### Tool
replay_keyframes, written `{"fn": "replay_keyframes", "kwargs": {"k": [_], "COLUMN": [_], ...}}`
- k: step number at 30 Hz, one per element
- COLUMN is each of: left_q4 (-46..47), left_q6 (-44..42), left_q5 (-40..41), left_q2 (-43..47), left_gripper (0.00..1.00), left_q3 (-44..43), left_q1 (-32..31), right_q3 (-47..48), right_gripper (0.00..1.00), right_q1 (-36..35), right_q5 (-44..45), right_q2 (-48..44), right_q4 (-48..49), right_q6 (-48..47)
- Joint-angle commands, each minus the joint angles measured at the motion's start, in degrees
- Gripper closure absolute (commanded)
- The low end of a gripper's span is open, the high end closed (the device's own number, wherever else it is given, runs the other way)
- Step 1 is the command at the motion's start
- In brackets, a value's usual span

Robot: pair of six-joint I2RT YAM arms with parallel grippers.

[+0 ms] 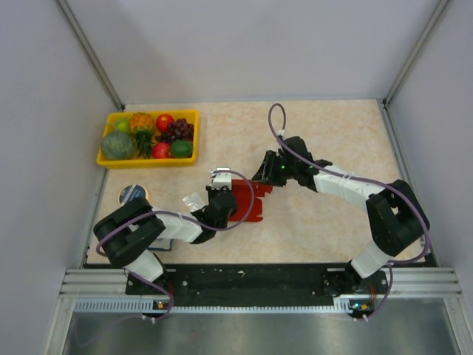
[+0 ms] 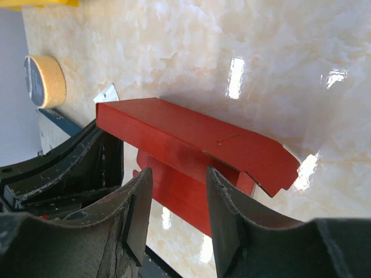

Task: Fold the paper box

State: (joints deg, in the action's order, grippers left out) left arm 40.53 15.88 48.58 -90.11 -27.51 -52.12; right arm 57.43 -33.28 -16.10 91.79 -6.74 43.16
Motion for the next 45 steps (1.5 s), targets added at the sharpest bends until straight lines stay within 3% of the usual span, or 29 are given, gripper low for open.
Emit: {"fn": "replay_keyframes", "kwargs": {"k": [1,4,12,20,25,29,38,45], "left_q4": [2.7,2.4,2.3,2.1,1.8,1.7,1.4,1.3], "left_q6": [1.5,2.0,2.8,2.9,2.9,3.0,3.1,3.5], "left_q5": [0.4,0.6,0.1,-0.1,-0.3,-0.6,-0.8,-1.2], "left_q2": [-0.5,-0.4,-0.9,-0.9,-0.8,-0.5,-0.2,-0.1], "left_gripper": [1.0,1.0,1.0,1.0,1.0,1.0,1.0,1.0], "left_q3": [0.1,0.3,0.5,0.3,0.2,0.2,0.6,1.1], "left_q1": [-0.4,-0.4,-0.4,-0.4,-0.4,-0.4,-0.4,-0.4], "right_q3": [-2.0,-2.8,-2.8,-2.8,-5.0,-7.7,-12.6,-13.4], "right_gripper": [0.58,0.58,0.53,0.52,0.52,0.52,0.56,0.6], "right_q1": [-0.6,-0.6,-0.6,-0.6,-0.6,-0.6,-0.1,0.9], "right_q5": [0.4,1.4,6.1,3.8,-1.1,-5.3,-3.9,-5.0], "right_q2": [0.8,0.9,-2.3,-1.0,0.4,1.3,0.2,0.6], "right_q4": [3.9,5.1,0.0,0.9,6.3,16.2,29.5,34.4], "right_q6": [1.9,3.3,-4.0,-4.1,0.9,6.7,16.3,19.2]}}
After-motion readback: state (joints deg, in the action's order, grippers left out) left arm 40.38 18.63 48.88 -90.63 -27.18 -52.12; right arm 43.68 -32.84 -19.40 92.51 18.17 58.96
